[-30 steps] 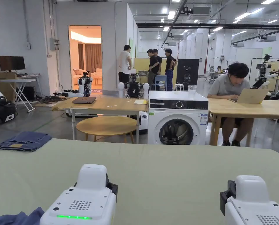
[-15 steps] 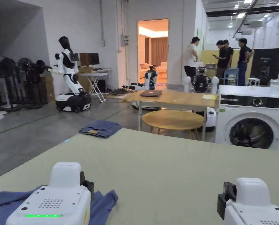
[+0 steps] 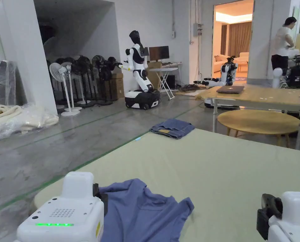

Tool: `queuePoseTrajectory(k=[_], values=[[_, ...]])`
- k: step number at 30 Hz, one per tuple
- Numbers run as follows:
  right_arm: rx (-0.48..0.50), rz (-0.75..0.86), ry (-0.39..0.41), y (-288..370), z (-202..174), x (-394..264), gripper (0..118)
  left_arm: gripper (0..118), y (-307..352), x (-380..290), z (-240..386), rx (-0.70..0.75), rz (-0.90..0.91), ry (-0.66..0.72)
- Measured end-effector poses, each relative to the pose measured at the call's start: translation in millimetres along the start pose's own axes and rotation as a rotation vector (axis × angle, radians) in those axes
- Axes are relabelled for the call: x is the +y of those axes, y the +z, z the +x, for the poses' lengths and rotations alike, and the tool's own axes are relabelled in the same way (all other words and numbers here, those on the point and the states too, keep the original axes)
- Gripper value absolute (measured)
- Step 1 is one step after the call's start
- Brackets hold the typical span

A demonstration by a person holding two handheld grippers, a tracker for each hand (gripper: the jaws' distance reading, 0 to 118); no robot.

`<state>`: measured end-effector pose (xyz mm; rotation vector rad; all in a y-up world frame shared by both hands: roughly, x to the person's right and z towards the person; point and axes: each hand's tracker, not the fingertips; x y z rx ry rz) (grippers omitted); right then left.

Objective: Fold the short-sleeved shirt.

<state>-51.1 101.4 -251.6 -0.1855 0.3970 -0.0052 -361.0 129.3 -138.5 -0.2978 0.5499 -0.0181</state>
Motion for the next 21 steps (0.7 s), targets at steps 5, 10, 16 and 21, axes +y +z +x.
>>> queuePoseTrajectory(k=[5, 10, 16, 21], values=[[-0.006, -0.036, 0.004, -9, 4, -13, 0, 1, -45, -14, 8, -0.079, -0.108, 0.015], [-0.022, -0.088, 0.016, -23, 10, -30, 0, 1, -109, -43, 25, -0.115, -0.234, -0.008], [-0.039, -0.164, 0.033, -43, 16, -55, 0, 1, -198, -82, 39, -0.237, -0.471, 0.019], [-0.051, -0.230, 0.041, -55, 19, -76, 0, 112, -252, -108, 53, -0.282, -0.651, -0.015]])
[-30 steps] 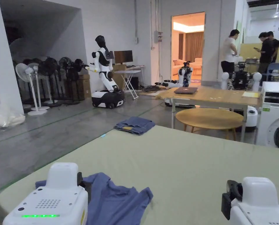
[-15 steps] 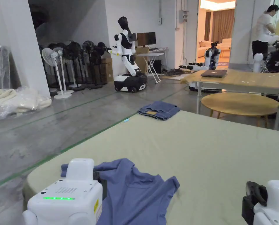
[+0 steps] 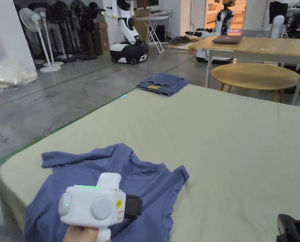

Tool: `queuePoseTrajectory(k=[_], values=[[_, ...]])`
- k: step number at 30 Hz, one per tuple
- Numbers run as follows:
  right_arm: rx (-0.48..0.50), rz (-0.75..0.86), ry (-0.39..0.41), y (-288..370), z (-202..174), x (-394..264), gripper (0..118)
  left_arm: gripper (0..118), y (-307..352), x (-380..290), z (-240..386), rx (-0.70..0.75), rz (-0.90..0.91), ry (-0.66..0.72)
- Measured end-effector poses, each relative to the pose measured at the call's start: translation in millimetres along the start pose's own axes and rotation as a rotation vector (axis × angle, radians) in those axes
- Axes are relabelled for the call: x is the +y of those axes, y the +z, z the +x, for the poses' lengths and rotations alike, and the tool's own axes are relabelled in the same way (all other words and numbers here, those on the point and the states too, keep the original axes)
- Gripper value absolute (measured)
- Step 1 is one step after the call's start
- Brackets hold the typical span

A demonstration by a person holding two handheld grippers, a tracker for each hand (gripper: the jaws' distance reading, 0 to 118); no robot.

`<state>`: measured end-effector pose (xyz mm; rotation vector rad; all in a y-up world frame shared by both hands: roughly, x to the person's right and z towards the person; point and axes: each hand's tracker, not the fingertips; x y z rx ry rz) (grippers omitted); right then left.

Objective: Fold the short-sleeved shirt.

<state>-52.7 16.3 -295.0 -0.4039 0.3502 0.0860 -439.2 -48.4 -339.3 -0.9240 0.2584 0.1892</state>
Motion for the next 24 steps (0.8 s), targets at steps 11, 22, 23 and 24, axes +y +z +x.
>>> queuePoseTrajectory(k=[11, 22, 23, 24], values=[[-0.009, -0.065, -0.029, 10, 17, -19, 0, 40, -14, -4, 17, 0.015, -0.052, -0.091], [-0.146, 0.003, -0.131, 89, 88, -26, 0, 0, 87, 22, 73, -0.059, 0.145, -0.134], [-0.166, 0.014, -0.143, 98, 96, -27, 0, 0, 97, 26, 88, -0.075, 0.156, -0.159], [-0.179, 0.019, -0.151, 106, 104, -28, 0, 0, 105, 29, 103, -0.093, 0.165, -0.189]])
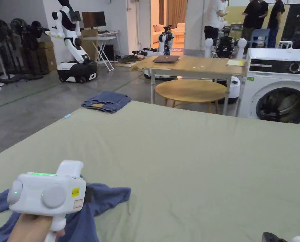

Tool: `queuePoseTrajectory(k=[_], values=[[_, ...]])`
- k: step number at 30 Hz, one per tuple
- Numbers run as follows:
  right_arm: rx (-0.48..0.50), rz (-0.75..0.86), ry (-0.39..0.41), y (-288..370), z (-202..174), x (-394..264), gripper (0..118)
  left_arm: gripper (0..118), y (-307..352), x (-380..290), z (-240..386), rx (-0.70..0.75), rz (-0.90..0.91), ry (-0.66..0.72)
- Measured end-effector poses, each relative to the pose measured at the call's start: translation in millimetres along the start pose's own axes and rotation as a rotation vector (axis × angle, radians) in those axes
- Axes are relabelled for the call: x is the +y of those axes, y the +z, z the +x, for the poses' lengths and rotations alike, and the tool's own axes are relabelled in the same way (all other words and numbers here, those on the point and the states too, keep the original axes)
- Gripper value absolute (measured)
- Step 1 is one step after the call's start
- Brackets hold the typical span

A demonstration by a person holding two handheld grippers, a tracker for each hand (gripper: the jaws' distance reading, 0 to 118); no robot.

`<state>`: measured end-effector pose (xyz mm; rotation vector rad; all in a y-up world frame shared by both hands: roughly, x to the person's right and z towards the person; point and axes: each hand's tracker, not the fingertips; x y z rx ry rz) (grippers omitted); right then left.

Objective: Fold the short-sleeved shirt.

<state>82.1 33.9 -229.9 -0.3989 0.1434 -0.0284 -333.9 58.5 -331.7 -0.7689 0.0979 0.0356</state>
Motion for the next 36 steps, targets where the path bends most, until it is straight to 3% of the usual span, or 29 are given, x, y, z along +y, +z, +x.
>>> queuePoseTrajectory(k=[13, 19, 27, 31, 32, 33, 34, 35, 36], values=[[-0.295, 0.012, -0.080, 85, 112, -20, 0, 0, 32, 71, 289, -0.511, 0.124, -0.291], [-0.377, -0.018, -0.101, 97, 143, -31, 0, 0, -4, 52, 415, -0.720, 0.000, -0.353], [-0.412, -0.088, -0.134, 84, 166, -50, 0, 0, -88, -37, 470, -0.619, -0.274, -0.427], [-0.404, -0.105, -0.144, 77, 165, -52, 0, 2, -97, -49, 455, -0.603, -0.243, -0.395], [-0.400, -0.103, -0.143, 76, 164, -51, 0, 20, -94, -45, 447, -0.639, -0.220, -0.365], [-0.397, -0.102, -0.141, 75, 163, -49, 0, 61, -86, -41, 440, -0.653, -0.193, -0.340], [-0.392, -0.100, -0.138, 74, 161, -47, 0, 110, -77, -38, 428, -0.661, -0.167, -0.304], [-0.381, -0.091, -0.136, 74, 159, -46, 0, 116, -65, -37, 414, -0.631, -0.119, -0.293], [-0.376, -0.083, -0.134, 74, 156, -44, 0, 113, -50, -36, 397, -0.625, -0.050, -0.279]])
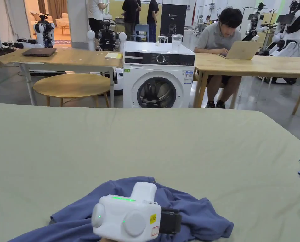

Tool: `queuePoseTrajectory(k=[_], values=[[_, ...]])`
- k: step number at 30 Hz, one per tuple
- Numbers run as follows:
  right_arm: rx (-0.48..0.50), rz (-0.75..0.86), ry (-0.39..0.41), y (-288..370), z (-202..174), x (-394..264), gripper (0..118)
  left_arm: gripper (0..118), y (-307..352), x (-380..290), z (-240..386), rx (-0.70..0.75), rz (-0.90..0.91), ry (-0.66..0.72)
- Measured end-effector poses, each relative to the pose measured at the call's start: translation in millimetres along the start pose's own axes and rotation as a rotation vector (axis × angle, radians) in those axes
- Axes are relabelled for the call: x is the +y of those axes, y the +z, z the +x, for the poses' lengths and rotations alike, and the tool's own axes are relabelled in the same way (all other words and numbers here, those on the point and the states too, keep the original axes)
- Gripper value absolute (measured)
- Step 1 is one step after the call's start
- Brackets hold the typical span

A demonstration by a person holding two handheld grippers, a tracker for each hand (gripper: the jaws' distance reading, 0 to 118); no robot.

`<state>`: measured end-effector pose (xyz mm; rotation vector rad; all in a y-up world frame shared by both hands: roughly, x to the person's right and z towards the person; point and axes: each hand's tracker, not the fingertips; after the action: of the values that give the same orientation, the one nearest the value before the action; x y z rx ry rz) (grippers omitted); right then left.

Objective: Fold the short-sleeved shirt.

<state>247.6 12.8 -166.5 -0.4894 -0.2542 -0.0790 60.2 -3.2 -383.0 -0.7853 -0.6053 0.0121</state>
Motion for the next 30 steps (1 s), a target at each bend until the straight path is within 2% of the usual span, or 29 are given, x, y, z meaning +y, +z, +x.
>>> queuePoseTrajectory(k=[4, 5, 6, 8, 9, 11, 13, 16, 23, 26, 30], values=[[0.035, 0.038, -0.005, 4, -13, 6, 0, 112, 100, -23, -19, 0.160, 0.218, -0.002], [0.041, 0.045, 0.000, 6, -17, 7, 0, 110, 124, -30, -23, 0.194, 0.255, 0.022], [0.048, 0.055, 0.004, 8, -20, 8, 0, 100, 151, -41, -31, 0.221, 0.298, 0.050], [0.069, 0.071, 0.005, 14, -26, 9, 0, 20, 201, -62, -43, 0.265, 0.384, 0.102], [0.076, 0.074, 0.005, 17, -30, 10, 0, 1, 218, -73, -52, 0.266, 0.347, 0.117], [0.093, 0.086, -0.002, 24, -36, 12, 0, 1, 251, -93, -59, 0.369, 0.430, 0.191], [0.108, 0.103, -0.006, 31, -41, 12, 0, 1, 276, -105, -62, 0.428, 0.452, 0.172], [0.125, 0.119, -0.009, 41, -47, 11, 0, 1, 306, -125, -64, 0.592, 0.528, 0.187], [0.150, 0.112, 0.000, 43, -58, 10, 0, 1, 314, -138, -91, 0.613, 0.462, 0.255], [0.156, 0.110, 0.000, 40, -63, 11, 0, 1, 302, -135, -115, 0.580, 0.386, 0.287], [0.155, 0.089, 0.004, 27, -68, 10, 0, 1, 258, -125, -155, 0.590, 0.208, 0.215]])
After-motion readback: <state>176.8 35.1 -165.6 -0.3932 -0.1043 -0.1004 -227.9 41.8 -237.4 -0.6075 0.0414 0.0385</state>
